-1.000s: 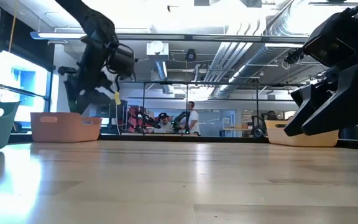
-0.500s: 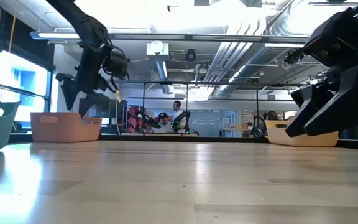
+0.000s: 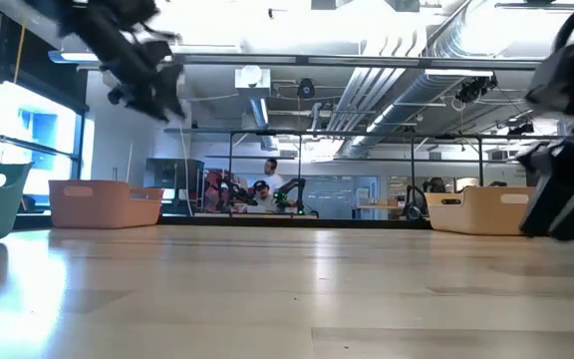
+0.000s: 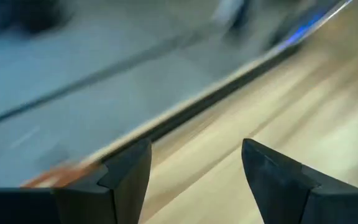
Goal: Sort blocks by size
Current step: Return to Home Position
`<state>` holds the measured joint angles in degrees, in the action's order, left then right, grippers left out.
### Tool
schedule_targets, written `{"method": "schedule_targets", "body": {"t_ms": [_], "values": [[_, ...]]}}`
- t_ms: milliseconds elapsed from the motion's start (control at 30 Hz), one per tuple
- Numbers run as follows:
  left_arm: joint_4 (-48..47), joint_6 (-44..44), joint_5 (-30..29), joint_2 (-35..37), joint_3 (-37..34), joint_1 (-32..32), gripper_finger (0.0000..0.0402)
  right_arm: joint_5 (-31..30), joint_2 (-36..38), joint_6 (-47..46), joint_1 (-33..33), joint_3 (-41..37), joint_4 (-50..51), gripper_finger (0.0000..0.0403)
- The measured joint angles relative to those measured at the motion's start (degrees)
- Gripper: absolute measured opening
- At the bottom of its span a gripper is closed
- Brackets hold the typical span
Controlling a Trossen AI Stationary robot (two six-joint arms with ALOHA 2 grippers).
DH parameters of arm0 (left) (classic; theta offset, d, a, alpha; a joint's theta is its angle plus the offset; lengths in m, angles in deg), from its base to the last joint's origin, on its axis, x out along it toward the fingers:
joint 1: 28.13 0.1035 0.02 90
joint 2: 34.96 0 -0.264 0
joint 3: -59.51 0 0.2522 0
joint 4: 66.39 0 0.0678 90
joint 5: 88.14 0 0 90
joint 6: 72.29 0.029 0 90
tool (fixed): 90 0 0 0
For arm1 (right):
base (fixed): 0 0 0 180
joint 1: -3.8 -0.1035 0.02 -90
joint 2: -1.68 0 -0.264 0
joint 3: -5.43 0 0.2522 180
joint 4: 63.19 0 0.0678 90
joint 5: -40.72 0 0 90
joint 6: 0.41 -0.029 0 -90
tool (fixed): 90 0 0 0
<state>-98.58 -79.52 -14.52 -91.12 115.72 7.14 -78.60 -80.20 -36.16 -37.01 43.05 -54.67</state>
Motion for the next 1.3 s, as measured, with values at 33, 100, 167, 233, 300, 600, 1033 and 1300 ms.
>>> {"method": "schedule_targets", "body": {"t_ms": [33,100,167,233,300,600,1033,1300], "values": [[6.9,-0.7,3.0,3.3,-3.7,-1.2,0.0236,-1.6,1.3,-0.1,-0.9,0.0,1.1,0.0153],[22.3,-2.1,8.8,9.0,-11.1,-3.8,0.0236,-4.9,4.0,0.3,-2.3,0.0,2.6,0.0153],[36.7,-4.2,12.0,12.8,-17.8,-6.0,0.0236,-7.2,6.2,2.1,-3.0,0.0,2.8,0.0153],[47.6,-5.2,14.4,14.6,-22.9,-8.2,0.0236,-7.8,7.9,4.9,-2.9,0.0,2.4,0.0153],[54.2,-5.6,16.3,15.4,-26.1,-10.5,0.0236,-6.8,8.6,9.6,-2.1,-0.4,-0.7,0.0153],[50.7,-3.6,29.4,18.5,-28.8,-12.7,0.0234,3.5,8.9,20.4,7.3,-18.4,-49.5,0.0153],[20.2,-5.2,30.2,44.7,-28.8,-11.4,0.0194,7.0,26.7,15.8,17.7,-20.3,-38.3,0.0153],[17.9,-3.0,22.7,50.3,-31.2,-17.5,0.0182,29.0,31.3,23.9,35.5,-14.0,-29.9,0.0153]]}}
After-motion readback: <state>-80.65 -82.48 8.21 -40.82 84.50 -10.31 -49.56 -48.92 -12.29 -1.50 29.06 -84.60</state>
